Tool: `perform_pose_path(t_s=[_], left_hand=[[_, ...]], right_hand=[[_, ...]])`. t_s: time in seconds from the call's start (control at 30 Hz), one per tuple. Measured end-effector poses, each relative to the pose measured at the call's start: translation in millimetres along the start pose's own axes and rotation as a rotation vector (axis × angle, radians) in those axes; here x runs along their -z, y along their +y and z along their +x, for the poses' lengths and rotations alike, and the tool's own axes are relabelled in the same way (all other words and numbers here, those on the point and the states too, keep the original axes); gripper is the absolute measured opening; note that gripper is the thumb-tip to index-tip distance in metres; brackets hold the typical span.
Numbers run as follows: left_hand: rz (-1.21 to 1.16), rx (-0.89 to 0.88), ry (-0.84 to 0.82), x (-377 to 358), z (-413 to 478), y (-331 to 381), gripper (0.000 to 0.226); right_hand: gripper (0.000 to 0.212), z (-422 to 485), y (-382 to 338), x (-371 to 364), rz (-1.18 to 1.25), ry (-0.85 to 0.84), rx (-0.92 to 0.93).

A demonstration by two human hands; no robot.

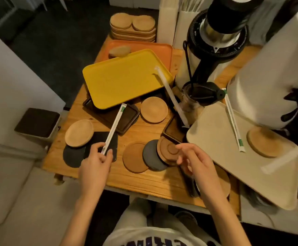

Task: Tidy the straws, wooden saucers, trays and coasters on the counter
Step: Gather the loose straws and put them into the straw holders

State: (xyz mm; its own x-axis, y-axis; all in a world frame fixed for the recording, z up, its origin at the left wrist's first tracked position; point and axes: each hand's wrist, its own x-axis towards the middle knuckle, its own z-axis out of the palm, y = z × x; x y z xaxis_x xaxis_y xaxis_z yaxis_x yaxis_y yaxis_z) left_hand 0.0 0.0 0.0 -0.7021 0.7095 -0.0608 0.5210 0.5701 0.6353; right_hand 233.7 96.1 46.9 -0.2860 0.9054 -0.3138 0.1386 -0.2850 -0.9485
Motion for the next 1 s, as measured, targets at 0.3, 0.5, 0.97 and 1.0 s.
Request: perform_pose_path(t_s=[0.3,0.5,0.97,1.0], left_hand=[[0.309,-0.036,-0.077,5.8,35.1,0.2,0.037],[0.325,-0.095,-0.094,7.6,40.6,-0.8,0.028],[0.123,-0.137,-0.113,29.3,9.1,6.5,0.012],[0.075,-0.135,-0.118,29.1,6.7,9.1,0.010]], right_hand=[[0.028,8.1,-5.8,-23.6,0.050,0.060,-0.041],[0.025,5.0,-2.2,-30.3,0.040,0.085,-0.058],[0.023,-2.9,-15.2,36.8,-0.208,0.232,0.063],[0.024,2.2,-17.2,50.0,-0.295,0.287,0.086]])
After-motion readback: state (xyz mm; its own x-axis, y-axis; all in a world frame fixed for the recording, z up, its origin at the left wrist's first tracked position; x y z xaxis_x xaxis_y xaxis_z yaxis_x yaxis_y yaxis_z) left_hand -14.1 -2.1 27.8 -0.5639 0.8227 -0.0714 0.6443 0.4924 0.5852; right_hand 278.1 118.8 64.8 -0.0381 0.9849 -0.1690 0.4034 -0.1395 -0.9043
